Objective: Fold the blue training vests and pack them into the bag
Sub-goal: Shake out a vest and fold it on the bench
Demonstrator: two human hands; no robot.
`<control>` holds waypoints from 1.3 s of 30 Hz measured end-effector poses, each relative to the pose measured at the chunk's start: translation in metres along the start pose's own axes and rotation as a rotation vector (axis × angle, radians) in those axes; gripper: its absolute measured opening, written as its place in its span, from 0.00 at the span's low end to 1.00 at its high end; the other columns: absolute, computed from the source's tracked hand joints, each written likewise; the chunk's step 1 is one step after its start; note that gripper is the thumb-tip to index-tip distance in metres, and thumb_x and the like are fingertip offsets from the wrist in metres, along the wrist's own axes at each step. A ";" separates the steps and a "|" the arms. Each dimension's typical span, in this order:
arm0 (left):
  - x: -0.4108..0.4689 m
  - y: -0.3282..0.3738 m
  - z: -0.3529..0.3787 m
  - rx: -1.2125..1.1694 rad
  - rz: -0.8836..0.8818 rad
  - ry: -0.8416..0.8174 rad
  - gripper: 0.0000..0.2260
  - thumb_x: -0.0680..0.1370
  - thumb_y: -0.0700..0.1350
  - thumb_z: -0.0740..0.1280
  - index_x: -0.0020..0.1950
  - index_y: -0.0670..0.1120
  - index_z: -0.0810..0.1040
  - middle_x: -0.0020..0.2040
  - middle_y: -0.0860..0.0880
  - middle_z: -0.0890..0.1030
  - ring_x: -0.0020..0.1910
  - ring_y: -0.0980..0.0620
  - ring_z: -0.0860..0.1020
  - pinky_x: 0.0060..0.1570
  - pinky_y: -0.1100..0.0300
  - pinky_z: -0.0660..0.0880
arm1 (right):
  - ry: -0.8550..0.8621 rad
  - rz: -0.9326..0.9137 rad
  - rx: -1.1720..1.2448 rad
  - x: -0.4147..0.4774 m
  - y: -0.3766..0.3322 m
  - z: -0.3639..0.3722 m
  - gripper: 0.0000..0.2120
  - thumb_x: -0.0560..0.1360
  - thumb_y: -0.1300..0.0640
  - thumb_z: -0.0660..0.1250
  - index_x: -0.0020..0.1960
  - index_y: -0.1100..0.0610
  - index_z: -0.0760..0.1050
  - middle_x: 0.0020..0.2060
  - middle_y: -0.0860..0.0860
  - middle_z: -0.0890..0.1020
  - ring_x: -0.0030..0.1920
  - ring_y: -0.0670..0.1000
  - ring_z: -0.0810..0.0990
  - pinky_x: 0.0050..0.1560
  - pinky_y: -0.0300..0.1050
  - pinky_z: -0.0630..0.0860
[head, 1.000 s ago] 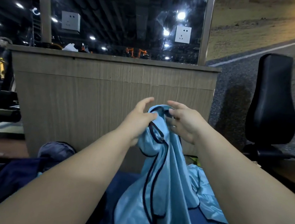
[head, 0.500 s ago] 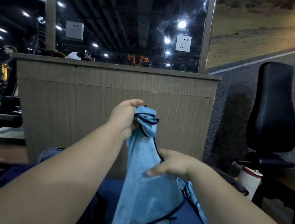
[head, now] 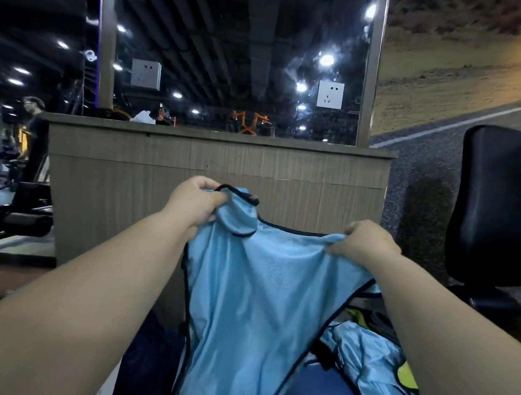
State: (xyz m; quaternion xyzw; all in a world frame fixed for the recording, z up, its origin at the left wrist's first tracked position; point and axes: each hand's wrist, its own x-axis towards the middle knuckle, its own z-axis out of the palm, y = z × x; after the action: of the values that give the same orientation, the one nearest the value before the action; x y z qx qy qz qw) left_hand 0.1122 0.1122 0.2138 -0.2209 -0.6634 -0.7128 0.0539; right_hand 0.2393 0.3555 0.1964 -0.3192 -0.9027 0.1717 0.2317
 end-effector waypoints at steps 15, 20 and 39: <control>0.002 0.033 -0.038 0.110 -0.007 -0.186 0.20 0.72 0.24 0.66 0.55 0.46 0.75 0.53 0.39 0.79 0.46 0.46 0.80 0.39 0.58 0.80 | 0.491 -0.013 -0.001 0.010 -0.005 -0.079 0.14 0.71 0.43 0.72 0.47 0.54 0.78 0.39 0.53 0.78 0.38 0.55 0.75 0.32 0.43 0.67; 0.004 0.046 -0.045 0.088 -0.070 -0.046 0.09 0.77 0.47 0.70 0.43 0.45 0.73 0.29 0.48 0.73 0.25 0.53 0.70 0.20 0.66 0.66 | 0.435 -0.020 0.057 0.006 -0.015 -0.095 0.16 0.73 0.47 0.72 0.52 0.58 0.76 0.44 0.54 0.80 0.36 0.53 0.74 0.35 0.44 0.70; -0.005 0.064 -0.061 0.570 -0.014 -0.020 0.11 0.77 0.49 0.71 0.46 0.40 0.79 0.43 0.45 0.78 0.40 0.47 0.77 0.36 0.60 0.73 | 0.210 -0.225 0.300 0.000 -0.011 -0.112 0.05 0.77 0.60 0.63 0.53 0.57 0.74 0.48 0.55 0.77 0.50 0.56 0.75 0.49 0.49 0.72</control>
State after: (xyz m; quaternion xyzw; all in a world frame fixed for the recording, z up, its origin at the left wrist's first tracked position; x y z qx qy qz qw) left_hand 0.1258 0.0446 0.2697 -0.1993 -0.8392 -0.4956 0.1022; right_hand 0.2928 0.3657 0.2944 -0.1946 -0.8678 0.2430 0.3873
